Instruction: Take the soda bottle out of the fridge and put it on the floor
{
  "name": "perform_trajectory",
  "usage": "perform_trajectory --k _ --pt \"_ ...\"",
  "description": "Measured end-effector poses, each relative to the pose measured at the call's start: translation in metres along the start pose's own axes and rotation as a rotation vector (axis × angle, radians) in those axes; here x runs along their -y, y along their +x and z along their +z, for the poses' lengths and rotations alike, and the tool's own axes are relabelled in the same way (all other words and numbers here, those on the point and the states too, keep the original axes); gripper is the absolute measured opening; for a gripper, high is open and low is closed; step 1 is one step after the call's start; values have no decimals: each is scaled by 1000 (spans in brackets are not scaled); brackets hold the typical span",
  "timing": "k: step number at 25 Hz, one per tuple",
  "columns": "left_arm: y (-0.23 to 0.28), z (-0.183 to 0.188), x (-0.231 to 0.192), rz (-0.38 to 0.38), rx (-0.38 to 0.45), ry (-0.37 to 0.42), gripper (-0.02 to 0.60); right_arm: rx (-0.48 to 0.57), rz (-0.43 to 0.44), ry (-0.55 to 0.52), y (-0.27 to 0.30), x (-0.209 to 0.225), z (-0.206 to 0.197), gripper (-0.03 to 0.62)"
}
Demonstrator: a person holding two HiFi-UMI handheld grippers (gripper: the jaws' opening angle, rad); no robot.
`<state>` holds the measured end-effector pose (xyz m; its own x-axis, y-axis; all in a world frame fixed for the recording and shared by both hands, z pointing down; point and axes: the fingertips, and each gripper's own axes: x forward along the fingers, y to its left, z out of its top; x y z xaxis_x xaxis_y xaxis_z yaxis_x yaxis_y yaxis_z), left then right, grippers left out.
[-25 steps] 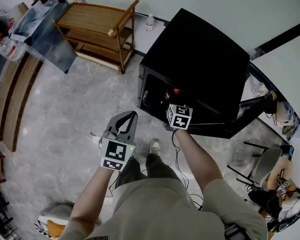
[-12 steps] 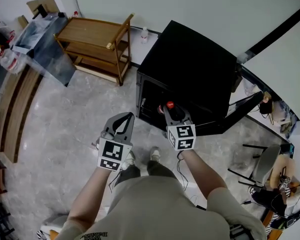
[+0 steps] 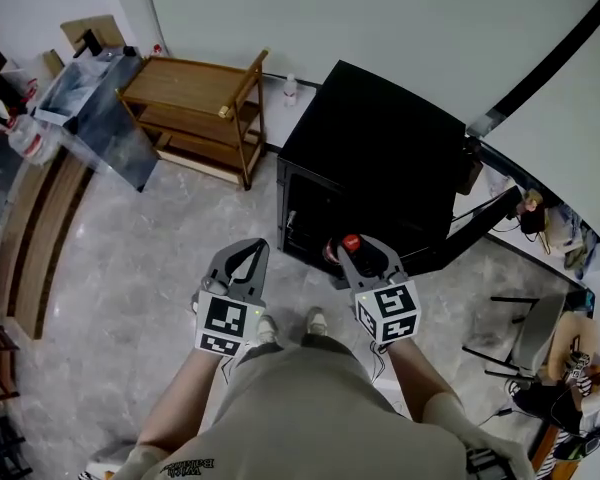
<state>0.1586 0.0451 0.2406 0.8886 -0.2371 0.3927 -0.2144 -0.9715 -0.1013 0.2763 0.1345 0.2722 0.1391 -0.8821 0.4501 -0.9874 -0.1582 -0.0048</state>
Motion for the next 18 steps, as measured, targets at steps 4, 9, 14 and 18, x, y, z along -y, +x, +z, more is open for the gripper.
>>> perform_trajectory --k 4,9,14,18 --pt "-6 2 3 1 1 14 6 15 -31 -24 -23 0 15 110" --pt "-7 3 2 3 0 19 6 5 -38 -17 -30 3 18 110" --pt "-9 3 -4 27 -4 11 6 -27 22 -24 -20 -2 16 110" --pt "-12 -6 -15 61 -22 -6 6 -29 80 -65 -3 -16 22 110"
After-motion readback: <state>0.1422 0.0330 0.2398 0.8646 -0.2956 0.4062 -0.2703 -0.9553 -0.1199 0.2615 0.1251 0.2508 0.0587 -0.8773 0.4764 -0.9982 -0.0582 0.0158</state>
